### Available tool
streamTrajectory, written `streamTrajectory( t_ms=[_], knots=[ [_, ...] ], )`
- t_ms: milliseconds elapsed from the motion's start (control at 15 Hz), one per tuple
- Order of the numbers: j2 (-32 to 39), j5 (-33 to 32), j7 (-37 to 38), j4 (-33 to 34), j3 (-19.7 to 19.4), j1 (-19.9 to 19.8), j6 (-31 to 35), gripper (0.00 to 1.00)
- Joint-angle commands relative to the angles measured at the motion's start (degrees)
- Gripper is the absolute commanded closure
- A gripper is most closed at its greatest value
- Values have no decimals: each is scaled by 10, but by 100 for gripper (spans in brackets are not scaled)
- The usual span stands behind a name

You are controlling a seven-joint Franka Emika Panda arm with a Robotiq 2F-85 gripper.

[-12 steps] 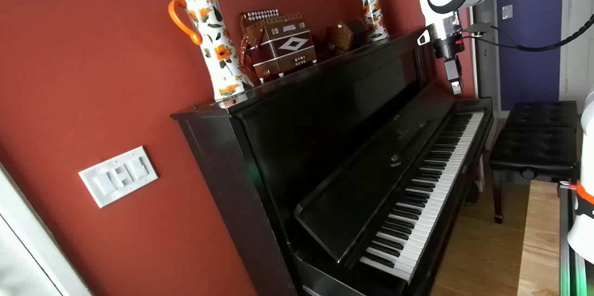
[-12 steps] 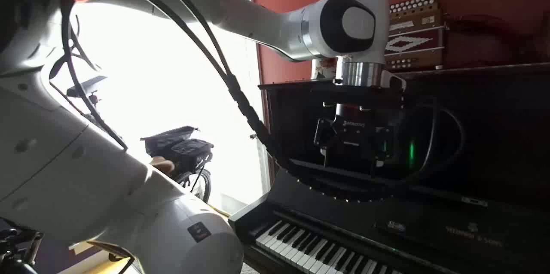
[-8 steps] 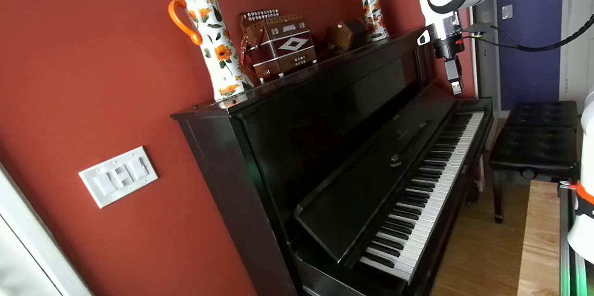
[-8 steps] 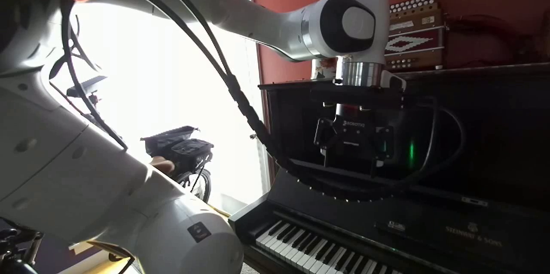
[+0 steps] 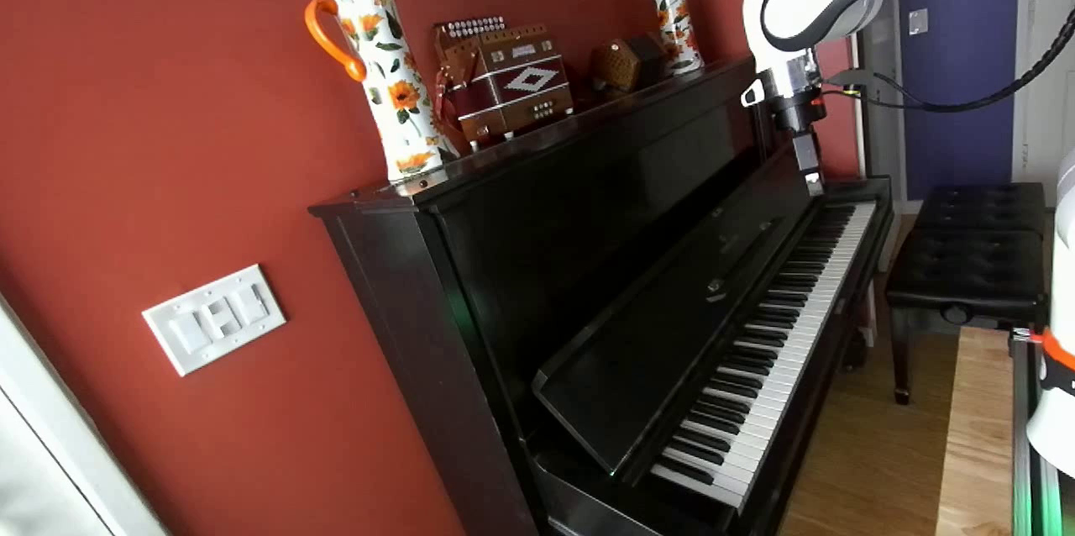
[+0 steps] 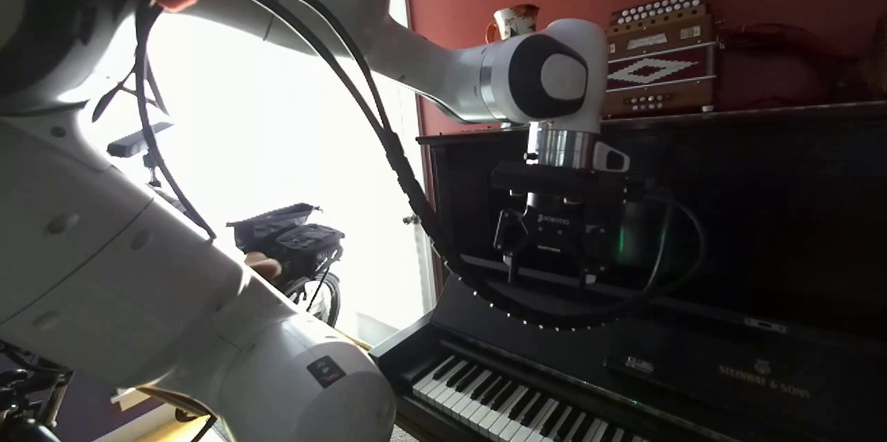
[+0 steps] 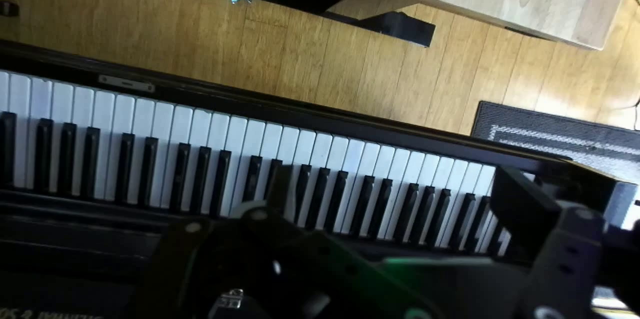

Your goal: Press a white key on the middle left of the piano

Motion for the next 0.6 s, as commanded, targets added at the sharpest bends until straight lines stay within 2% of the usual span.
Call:
streamTrajectory(
  t_ms=[0,400,467,533],
  knots=[
    [1,35,-13,-56,6,18,66,0],
    [32,75,4,-142,26,33,218,0],
    [41,76,3,-151,29,34,234,0],
    [27,67,-2,-131,28,27,200,0]
  ],
)
